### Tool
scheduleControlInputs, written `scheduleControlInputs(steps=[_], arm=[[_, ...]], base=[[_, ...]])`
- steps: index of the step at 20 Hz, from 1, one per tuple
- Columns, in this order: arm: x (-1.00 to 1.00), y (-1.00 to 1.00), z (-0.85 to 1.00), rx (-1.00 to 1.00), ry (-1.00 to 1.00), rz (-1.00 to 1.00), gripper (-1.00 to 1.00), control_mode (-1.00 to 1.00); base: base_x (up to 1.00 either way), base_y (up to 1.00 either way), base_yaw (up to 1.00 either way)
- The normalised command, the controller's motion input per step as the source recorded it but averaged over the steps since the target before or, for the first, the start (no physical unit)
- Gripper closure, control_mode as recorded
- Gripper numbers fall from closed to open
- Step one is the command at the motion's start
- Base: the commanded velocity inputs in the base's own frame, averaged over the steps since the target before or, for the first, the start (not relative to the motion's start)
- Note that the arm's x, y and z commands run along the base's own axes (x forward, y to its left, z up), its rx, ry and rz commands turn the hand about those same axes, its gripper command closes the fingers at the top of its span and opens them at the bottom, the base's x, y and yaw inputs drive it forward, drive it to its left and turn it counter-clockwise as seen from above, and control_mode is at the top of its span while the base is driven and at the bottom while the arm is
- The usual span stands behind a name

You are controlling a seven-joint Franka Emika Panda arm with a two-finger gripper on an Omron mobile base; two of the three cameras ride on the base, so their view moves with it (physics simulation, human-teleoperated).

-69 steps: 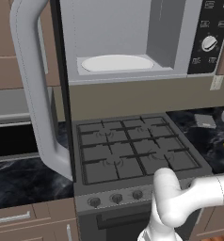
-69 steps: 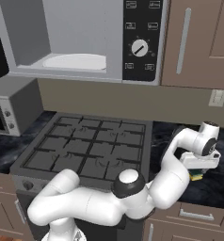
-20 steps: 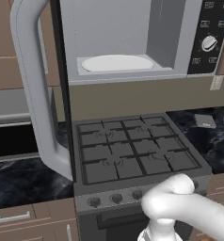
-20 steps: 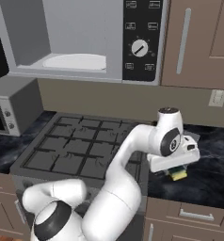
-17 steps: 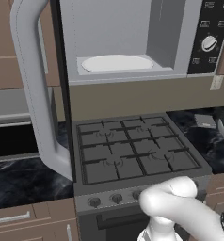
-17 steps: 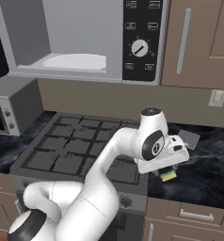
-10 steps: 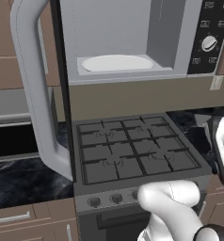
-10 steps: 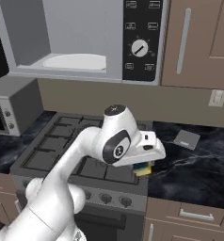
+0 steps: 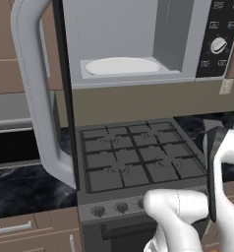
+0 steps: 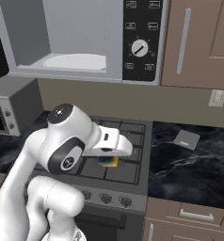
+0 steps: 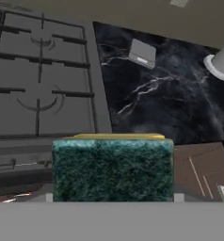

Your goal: Place the sponge inside the microwave to prepare for sanitizing.

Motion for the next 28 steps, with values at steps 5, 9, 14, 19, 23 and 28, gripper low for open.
scheduleControlInputs(steps=[5,9,14,19,23,28], arm=[[-0.37,0.63,0.75,0.04,-0.41,-0.01,1.0,-1.0],[-0.22,0.45,0.74,0.14,-0.28,0.06,1.0,-1.0],[-0.02,0.52,0.67,0.11,-0.05,0.22,1.0,-1.0],[0.0,0.66,0.38,0.03,0.11,0.25,1.0,-1.0],[-0.07,0.53,0.16,-0.14,-0.11,0.01,1.0,-1.0],[0.0,0.16,0.24,-0.07,-0.05,-0.07,1.0,-1.0]], base=[[0.0,0.0,0.0],[0.0,0.0,0.0],[0.0,0.0,0.0],[0.0,0.0,0.0],[0.0,0.0,0.0],[0.0,0.0,0.0]])
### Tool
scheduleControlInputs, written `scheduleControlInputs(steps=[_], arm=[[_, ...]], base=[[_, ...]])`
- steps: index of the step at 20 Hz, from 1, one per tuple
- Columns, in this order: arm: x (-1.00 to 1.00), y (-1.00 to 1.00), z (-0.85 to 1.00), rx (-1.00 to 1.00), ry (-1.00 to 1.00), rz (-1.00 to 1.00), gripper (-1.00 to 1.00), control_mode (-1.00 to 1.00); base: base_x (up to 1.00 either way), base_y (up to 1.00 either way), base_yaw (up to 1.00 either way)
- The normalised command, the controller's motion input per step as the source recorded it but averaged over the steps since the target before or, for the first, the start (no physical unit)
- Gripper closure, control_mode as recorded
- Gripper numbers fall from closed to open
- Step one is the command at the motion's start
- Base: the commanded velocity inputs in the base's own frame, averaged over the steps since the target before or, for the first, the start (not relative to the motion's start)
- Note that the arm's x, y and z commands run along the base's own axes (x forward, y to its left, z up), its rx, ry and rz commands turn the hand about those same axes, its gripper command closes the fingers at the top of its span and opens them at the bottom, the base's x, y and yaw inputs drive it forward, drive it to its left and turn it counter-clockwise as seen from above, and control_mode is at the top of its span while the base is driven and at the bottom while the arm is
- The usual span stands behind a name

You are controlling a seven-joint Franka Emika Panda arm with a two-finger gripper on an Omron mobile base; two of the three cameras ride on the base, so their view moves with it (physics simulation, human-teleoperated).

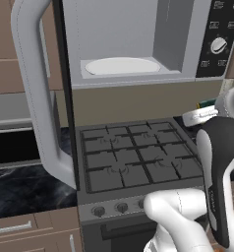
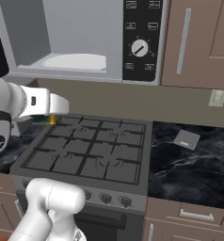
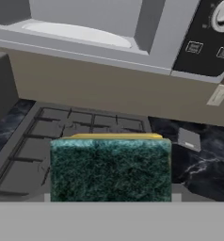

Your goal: Place the sponge inside the microwave to prepare for sanitizing.

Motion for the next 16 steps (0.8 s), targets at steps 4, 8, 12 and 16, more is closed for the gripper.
scheduleControlInputs(steps=[4,8,12,16], arm=[[0.0,0.11,0.38,0.0,-0.02,-0.13,1.0,-1.0],[0.01,-0.15,0.29,0.12,0.0,-0.06,1.0,-1.0],[0.0,0.02,0.25,0.1,0.0,0.0,1.0,-1.0],[0.0,0.28,0.26,0.04,0.0,0.0,1.0,-1.0]], base=[[0.0,0.0,0.0],[0.0,0.0,0.0],[0.0,0.0,0.0],[0.0,0.0,0.0]])
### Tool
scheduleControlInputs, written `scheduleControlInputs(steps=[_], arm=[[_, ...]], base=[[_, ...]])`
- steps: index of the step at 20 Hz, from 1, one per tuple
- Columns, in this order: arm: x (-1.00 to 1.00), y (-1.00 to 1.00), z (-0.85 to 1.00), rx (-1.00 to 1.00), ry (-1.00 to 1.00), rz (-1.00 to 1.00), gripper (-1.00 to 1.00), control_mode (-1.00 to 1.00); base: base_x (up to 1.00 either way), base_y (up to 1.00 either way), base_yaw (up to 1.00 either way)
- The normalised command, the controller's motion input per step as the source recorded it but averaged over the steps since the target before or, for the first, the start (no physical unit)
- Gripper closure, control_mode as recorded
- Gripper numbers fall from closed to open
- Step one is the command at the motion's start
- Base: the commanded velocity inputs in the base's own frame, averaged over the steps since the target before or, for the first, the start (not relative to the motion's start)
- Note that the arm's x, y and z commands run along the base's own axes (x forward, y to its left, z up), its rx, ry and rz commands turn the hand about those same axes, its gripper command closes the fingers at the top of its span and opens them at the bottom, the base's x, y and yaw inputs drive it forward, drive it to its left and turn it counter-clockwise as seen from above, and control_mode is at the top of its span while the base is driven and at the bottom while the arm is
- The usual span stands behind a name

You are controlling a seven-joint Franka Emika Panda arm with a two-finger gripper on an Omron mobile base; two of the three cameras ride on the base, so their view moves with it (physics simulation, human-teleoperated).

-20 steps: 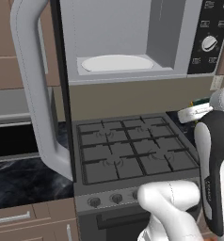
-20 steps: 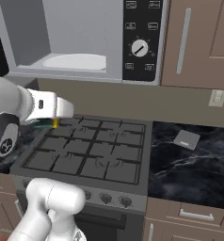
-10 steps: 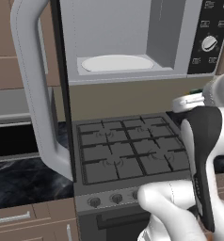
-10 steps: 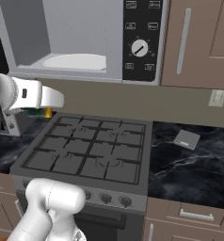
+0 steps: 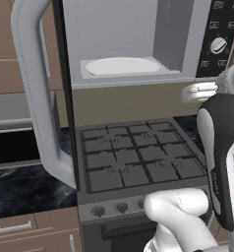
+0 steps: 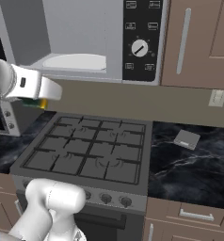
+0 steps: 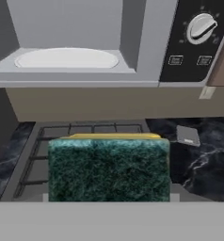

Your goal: Place the sponge inside the microwave to prepare for sanitizing.

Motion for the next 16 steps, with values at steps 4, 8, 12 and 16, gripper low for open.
scheduleControlInputs(steps=[4,8,12,16], arm=[[0.03,0.24,0.22,0.02,0.0,0.0,1.0,-1.0],[0.17,0.29,0.07,0.02,0.0,0.03,1.0,-1.0],[0.49,0.35,0.0,0.0,0.0,0.0,1.0,-1.0],[0.79,0.15,0.0,0.0,0.04,0.0,1.0,-1.0]], base=[[0.0,0.0,0.0],[0.0,0.0,0.0],[0.0,0.0,0.0],[0.0,0.0,0.0]])
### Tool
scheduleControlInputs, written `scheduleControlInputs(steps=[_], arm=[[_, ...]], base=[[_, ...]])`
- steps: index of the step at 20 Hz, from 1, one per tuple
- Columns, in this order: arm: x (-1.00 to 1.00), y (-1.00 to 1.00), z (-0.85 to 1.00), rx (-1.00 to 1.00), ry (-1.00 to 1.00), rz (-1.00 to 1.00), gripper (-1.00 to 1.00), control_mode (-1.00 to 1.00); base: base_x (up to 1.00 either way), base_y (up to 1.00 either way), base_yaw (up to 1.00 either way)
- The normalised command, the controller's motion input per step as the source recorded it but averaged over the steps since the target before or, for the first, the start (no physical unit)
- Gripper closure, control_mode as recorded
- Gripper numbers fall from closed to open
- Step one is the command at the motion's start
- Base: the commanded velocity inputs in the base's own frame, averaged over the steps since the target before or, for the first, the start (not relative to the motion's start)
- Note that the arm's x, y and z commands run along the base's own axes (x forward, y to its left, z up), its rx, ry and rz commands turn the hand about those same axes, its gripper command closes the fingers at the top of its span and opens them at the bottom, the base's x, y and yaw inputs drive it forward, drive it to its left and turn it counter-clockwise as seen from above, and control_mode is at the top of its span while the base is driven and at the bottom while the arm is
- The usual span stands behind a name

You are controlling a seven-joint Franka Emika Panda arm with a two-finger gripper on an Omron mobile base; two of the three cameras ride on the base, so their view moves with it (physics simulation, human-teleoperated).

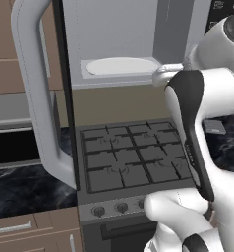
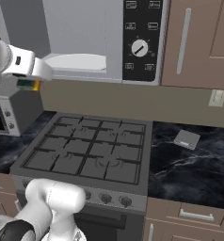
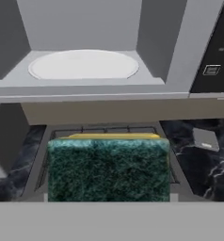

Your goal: Place the sponge inside the microwave to prepare for sanitizing.

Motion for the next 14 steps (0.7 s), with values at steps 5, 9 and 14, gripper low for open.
scheduleControlInputs(steps=[5,9,14], arm=[[0.91,0.13,0.0,0.0,0.05,0.0,1.0,-1.0],[0.71,0.04,0.0,0.0,0.0,0.0,1.0,-1.0],[0.59,0.0,0.0,0.0,0.0,0.0,1.0,-1.0]], base=[[0.0,0.0,0.0],[0.0,0.0,0.0],[0.0,0.0,0.0]])
